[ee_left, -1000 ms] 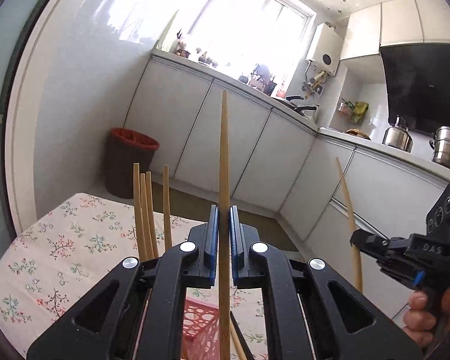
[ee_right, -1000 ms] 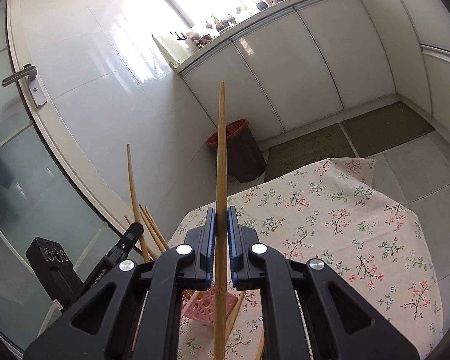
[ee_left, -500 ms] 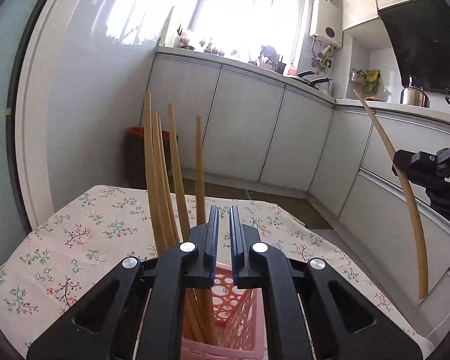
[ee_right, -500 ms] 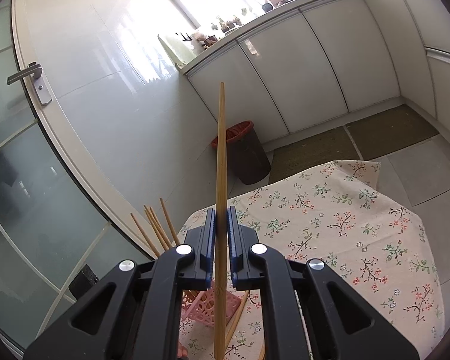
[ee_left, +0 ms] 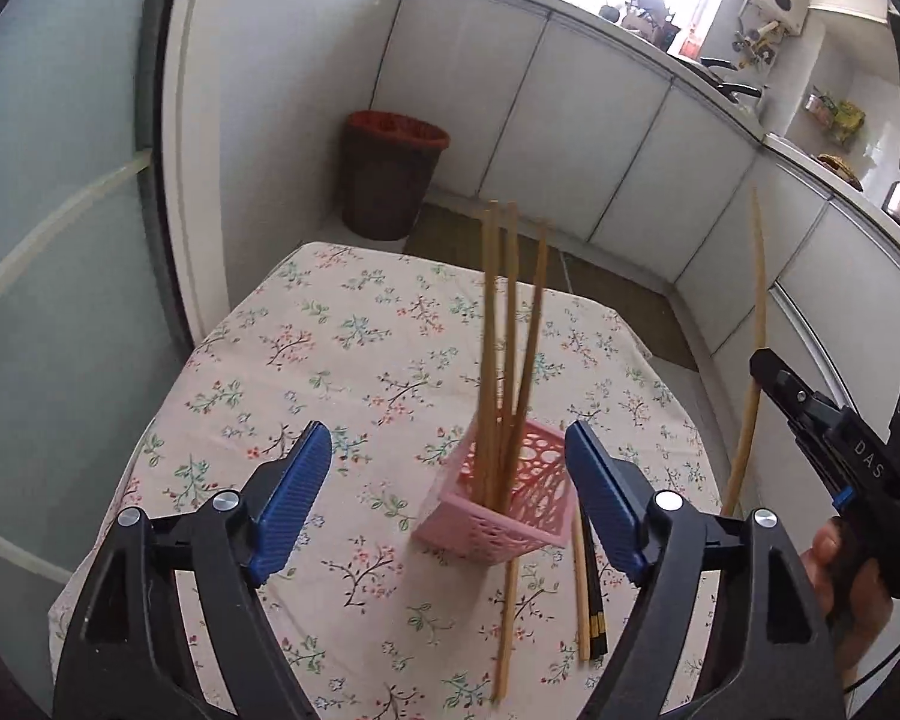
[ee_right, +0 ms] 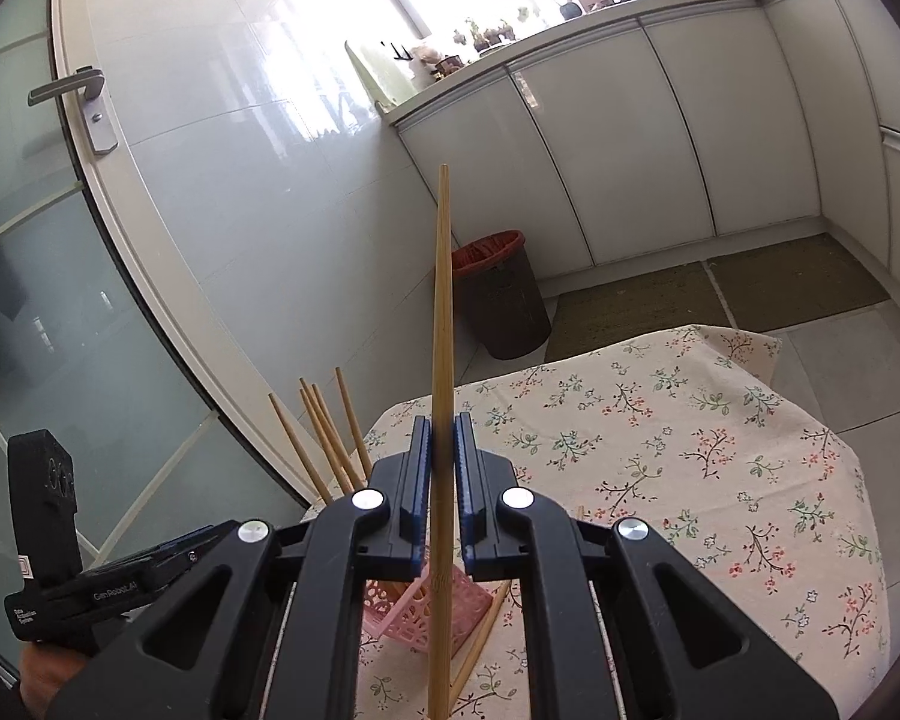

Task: Organize utensils
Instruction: 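Lower both wooden chopsticks into the pink basket and open both tools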

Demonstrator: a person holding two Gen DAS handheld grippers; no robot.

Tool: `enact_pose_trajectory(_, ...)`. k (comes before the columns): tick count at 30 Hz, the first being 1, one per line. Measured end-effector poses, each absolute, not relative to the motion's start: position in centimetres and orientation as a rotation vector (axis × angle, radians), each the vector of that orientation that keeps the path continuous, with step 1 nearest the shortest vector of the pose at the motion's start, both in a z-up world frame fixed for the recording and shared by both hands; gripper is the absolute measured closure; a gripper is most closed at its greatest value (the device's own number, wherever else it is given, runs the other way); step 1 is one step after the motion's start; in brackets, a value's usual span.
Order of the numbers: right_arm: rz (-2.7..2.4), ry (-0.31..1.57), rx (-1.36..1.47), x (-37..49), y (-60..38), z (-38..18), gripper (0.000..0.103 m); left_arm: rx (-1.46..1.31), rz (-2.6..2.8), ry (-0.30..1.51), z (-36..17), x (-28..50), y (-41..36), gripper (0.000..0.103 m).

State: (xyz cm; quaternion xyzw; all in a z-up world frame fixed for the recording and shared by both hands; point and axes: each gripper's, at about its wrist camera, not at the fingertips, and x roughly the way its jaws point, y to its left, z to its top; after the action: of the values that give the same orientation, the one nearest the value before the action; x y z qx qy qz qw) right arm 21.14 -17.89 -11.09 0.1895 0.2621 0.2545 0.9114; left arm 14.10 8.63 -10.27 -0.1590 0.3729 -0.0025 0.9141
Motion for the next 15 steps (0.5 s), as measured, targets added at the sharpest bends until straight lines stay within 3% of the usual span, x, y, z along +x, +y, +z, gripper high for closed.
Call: enact_pose_trajectory(15, 0.439, 0.339, 0.288, 21.9, -8.1, -12.7, 0.095, -0.538, 0.039, 0.883, -12.8, 15.8, 14.2, 0.026)
